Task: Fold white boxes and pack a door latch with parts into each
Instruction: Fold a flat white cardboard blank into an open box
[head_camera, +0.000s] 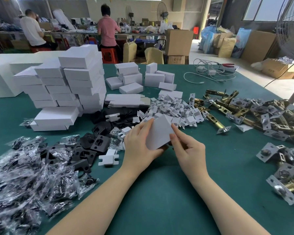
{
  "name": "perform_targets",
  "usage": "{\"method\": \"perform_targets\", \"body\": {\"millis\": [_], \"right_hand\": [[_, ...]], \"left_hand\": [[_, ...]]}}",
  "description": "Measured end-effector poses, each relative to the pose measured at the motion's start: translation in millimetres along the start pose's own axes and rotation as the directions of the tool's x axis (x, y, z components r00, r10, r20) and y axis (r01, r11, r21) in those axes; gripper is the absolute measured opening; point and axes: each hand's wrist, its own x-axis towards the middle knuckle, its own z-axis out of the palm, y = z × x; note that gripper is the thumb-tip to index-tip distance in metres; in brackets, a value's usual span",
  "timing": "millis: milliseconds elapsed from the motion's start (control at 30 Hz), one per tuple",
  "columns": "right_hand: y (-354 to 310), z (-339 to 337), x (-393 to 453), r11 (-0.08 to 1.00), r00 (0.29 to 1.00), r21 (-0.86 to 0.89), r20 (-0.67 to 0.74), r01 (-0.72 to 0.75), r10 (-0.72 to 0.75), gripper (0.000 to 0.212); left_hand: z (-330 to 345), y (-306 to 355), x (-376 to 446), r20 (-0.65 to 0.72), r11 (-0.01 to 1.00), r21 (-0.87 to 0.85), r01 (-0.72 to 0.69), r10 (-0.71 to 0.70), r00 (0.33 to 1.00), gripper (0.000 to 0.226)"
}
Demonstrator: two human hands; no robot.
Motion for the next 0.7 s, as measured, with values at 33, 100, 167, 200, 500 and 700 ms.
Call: {"method": "perform_targets", "body": {"millis": [33, 100, 167, 200, 500, 700], "right_hand": [[1, 0, 1, 1.0, 0.999, -0.001, 0.025, -0.022, 0.022, 0.04], [3, 0, 3, 0.993, 0.99, -0.001, 0.075, -0.116, 0.115, 0.048], [5, -1, 7, 0.978, 0.98, 0.056, 0.018, -0.2, 0.199, 0.04], [6, -4, 10, 0.968, 0.971, 0.1, -0.045, -0.23, 0.235, 0.033], [19, -32, 29, 0.73, 0.755, 0.453, -0.168, -0.512, 0.634, 0.019], [11, -38, 30, 0.678, 0.732, 0.43, -0.057, -0.595, 0.679, 0.026]], "left_hand": [[0, 0, 1, 0.005, 1.0, 0.015, -0.012, 0.012, 1.0, 0.091], [1, 1, 2, 0.043, 0.996, 0.06, -0.061, 0.058, 0.997, 0.091], [-1, 2, 3, 0.085, 0.993, 0.051, -0.107, 0.103, 0.991, 0.087], [-2, 2, 2, 0.097, 0.995, -0.017, -0.102, 0.103, 0.99, 0.081], [-10, 2, -3, 0.183, 0.933, -0.31, -0.182, 0.246, 0.952, 0.061], [-1, 14, -7, 0.142, 0.835, -0.153, -0.528, 0.547, 0.825, 0.074]]}}
